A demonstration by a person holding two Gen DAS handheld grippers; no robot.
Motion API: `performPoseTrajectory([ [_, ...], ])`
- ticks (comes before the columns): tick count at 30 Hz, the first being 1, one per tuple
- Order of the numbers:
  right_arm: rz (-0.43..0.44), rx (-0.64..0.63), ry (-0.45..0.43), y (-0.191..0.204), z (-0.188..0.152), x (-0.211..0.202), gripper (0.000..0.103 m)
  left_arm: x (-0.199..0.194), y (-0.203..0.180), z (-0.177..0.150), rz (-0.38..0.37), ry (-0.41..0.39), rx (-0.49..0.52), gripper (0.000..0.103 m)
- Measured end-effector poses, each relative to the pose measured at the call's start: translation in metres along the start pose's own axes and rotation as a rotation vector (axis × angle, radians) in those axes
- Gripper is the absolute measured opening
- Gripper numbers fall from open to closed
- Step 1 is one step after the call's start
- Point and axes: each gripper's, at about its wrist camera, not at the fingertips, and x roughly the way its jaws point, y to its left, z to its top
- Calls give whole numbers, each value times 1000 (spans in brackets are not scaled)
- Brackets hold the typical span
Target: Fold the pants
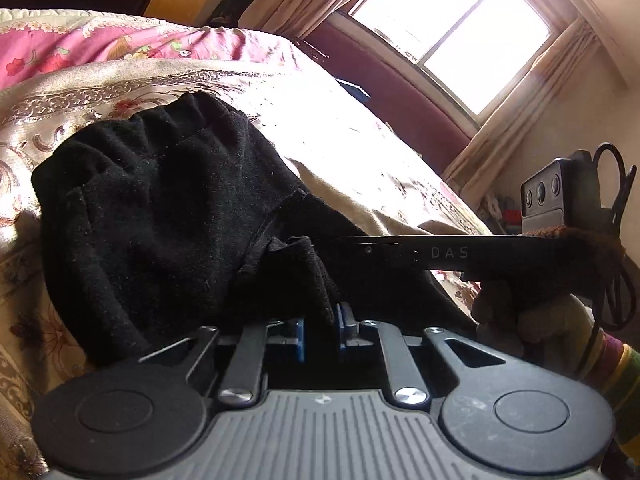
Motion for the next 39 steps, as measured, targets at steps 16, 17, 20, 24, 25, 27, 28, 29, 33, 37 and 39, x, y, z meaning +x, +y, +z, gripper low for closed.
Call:
performPoseTrajectory([
  [16,-17,-6,-94,38,46,41,11,-45,29,37,76,-188,18,24],
  [17,-64,-47,-68,40,41,57,16,-39,37,34,110,-160,29,24],
  [20,-110,-60,-54,38,25,78,19,-35,52,23,163,-96,24,24],
  [24,-168,9,-203,40,18,32,30,-62,43,20,237,-167,135,24],
  [25,-191,1,-258,44,13,16,30,-70,37,21,254,-197,175,24],
  [27,-225,-5,-333,51,3,-11,33,-79,26,25,248,-251,225,25],
  [28,-226,12,-359,53,-2,-23,33,-80,20,29,238,-265,253,25],
  [29,-218,26,-371,55,-9,-31,34,-76,12,32,229,-274,296,25],
  [33,-160,64,-308,60,-33,-26,35,-47,-8,36,151,-240,390,27],
  [37,-102,246,-264,26,-47,10,30,-8,-7,33,174,-156,458,32],
  [39,-54,364,-301,0,-54,11,17,10,9,32,246,-72,451,31],
])
